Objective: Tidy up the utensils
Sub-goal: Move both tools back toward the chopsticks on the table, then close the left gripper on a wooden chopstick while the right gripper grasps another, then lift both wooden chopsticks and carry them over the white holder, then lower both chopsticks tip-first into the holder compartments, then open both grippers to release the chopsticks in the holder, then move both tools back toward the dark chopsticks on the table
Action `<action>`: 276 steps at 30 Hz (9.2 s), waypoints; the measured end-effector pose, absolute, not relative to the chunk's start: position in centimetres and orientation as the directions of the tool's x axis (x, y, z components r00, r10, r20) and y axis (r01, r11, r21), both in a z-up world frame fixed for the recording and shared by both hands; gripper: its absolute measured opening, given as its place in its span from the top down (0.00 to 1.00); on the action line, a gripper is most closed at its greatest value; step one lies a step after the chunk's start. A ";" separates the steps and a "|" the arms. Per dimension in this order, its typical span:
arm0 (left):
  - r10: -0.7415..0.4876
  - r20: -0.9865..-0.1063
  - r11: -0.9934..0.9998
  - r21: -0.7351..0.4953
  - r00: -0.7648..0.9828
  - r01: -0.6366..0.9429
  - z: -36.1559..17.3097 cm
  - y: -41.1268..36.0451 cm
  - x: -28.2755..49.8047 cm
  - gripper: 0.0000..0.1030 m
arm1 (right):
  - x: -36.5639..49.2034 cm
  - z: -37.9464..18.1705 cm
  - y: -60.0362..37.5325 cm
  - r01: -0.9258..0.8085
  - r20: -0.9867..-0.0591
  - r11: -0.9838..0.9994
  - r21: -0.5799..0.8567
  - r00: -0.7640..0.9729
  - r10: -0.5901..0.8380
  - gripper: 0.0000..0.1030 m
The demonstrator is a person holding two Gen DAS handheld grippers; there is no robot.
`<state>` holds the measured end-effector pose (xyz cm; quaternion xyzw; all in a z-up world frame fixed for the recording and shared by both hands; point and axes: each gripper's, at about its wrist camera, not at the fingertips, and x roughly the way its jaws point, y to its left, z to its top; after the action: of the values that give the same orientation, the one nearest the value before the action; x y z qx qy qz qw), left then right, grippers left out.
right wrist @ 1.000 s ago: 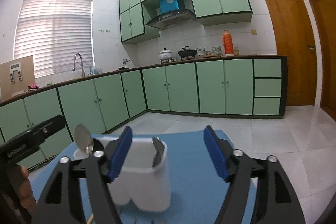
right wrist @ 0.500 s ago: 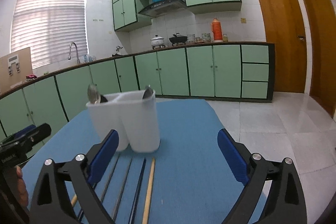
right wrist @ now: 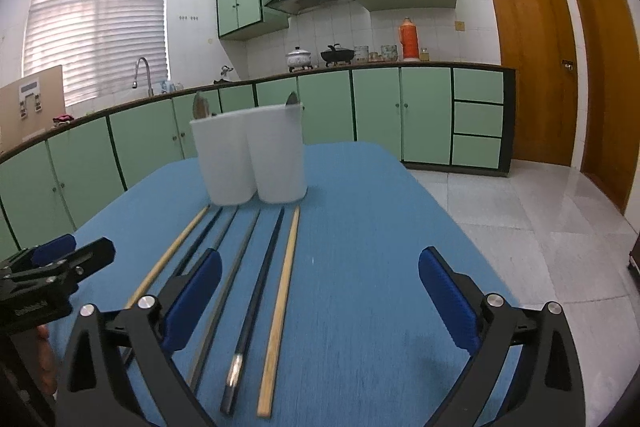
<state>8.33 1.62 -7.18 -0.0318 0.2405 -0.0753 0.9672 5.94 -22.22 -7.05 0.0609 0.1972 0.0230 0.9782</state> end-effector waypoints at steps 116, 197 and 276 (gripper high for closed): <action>-0.182 -0.247 0.983 -0.041 0.952 0.177 4.3 -0.2 5.0 0.94 | 4.0 4.9 -23.4 -0.159 -0.271 0.983 0.094 0.946 0.179 0.94; -0.202 -0.190 0.977 -0.107 0.961 0.184 10.8 -2.1 27.3 0.94 | 26.8 11.0 -21.3 -0.278 -0.359 0.954 0.110 0.884 0.299 0.94; -0.117 -0.432 0.993 -0.051 0.894 0.106 -9.7 2.2 5.1 0.05 | 1.5 -9.9 -19.8 -0.057 -0.351 0.998 0.041 0.934 0.068 0.23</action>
<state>5.06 2.20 -9.72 -0.0131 0.2229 -0.0574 0.9731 1.46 -19.85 -9.95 0.0152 0.1788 0.0319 0.9833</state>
